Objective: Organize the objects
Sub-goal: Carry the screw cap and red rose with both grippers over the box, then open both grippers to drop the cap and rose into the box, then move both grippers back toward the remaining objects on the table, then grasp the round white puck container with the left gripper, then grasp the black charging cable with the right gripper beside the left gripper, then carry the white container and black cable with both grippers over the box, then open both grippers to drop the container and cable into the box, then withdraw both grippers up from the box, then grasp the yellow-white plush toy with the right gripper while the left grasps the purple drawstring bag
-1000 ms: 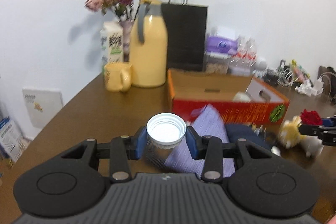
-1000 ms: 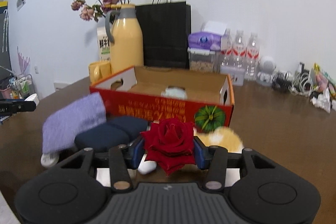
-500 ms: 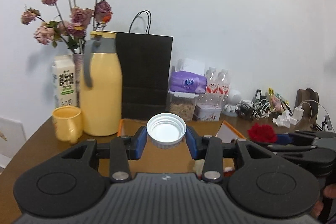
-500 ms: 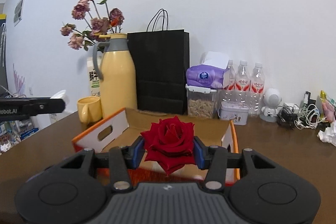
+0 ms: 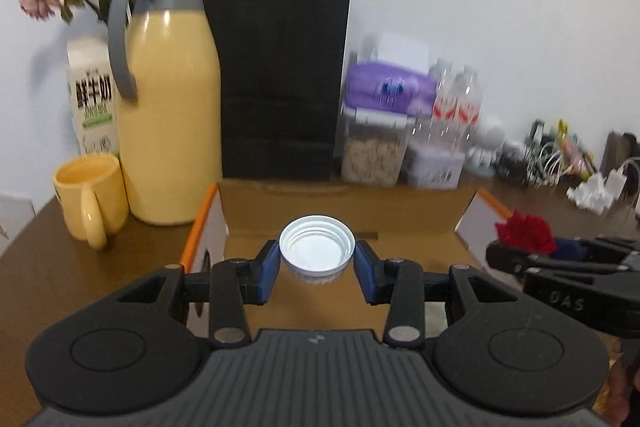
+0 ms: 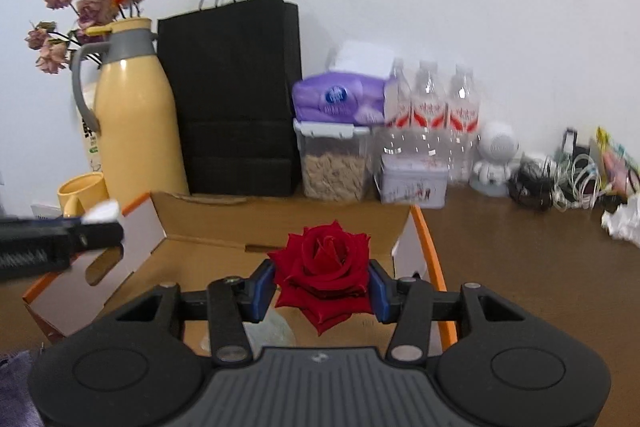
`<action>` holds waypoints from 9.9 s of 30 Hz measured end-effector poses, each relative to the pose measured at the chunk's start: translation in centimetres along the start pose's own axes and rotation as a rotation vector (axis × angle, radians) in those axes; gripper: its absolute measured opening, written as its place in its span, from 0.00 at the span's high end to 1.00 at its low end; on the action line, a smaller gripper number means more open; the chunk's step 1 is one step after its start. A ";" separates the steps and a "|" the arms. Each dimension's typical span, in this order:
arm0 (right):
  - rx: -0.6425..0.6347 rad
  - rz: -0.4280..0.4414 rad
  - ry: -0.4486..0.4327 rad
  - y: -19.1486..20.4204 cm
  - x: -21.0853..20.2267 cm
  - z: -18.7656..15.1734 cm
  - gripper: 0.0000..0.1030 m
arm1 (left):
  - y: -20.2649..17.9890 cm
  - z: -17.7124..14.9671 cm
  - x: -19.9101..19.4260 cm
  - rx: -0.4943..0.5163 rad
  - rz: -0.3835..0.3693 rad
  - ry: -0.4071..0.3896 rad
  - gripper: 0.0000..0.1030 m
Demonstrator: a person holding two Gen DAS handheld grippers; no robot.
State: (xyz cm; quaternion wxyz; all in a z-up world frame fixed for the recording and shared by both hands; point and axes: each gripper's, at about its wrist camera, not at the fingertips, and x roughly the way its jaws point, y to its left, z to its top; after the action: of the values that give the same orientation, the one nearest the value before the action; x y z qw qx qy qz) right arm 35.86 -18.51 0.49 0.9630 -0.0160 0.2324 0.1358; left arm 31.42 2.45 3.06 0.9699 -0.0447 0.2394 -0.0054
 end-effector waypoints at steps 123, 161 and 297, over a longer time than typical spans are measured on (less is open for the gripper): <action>-0.100 0.161 0.158 2.5 -19.2 -15.4 0.00 | 1.3 -17.7 -18.9 0.033 0.027 0.140 0.61; -0.304 0.535 0.262 12.6 -14.8 -13.9 0.85 | 0.5 -19.2 -20.8 0.203 -0.176 0.159 0.61; -0.069 0.033 0.208 -5.3 -12.3 -11.8 0.00 | 3.3 -8.7 -14.7 -0.034 0.073 0.092 0.00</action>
State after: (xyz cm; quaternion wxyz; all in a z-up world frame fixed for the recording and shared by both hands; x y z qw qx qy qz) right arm 21.54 -27.82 -4.63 0.9302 -0.0592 0.3266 0.1569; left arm 14.30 5.53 1.93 0.9566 -0.0519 0.2850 0.0319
